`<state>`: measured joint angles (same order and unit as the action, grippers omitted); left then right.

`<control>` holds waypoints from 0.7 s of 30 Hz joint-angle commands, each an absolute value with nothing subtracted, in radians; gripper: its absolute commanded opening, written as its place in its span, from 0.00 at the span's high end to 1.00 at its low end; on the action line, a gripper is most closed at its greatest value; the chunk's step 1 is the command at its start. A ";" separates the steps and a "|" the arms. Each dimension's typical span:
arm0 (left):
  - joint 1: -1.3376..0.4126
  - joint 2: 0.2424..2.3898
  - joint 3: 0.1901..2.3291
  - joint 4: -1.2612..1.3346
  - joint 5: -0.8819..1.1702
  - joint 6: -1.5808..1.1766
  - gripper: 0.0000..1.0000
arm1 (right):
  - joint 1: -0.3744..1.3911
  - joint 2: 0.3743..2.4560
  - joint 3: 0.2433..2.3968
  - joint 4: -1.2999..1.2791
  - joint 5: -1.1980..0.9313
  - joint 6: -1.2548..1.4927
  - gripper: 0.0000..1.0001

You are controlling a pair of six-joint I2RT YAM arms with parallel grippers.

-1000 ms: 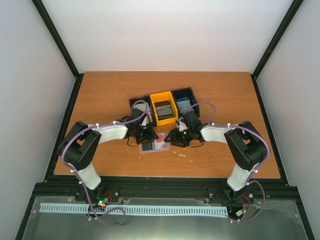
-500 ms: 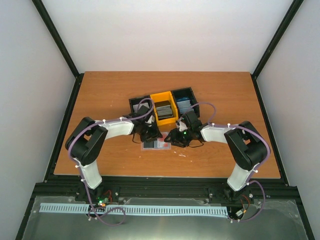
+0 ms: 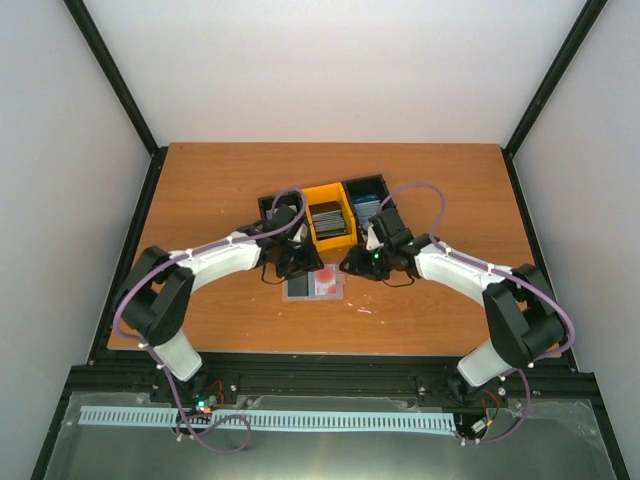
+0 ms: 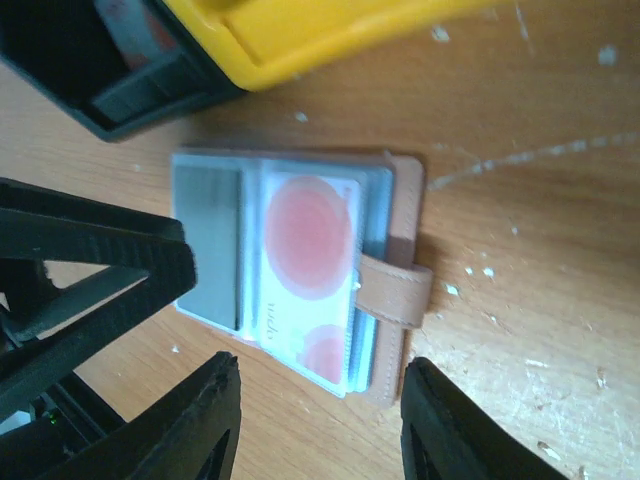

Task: Put the credit cards into the card holder
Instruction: Insert the credit card into the card holder, then turn over the card slot in the card holder.

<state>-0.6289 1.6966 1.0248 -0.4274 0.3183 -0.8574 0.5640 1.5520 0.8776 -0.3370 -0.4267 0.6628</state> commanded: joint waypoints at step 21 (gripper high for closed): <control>-0.477 1.422 0.681 -0.325 0.289 -0.805 0.48 | 0.714 1.736 0.994 -0.335 -0.306 0.728 0.71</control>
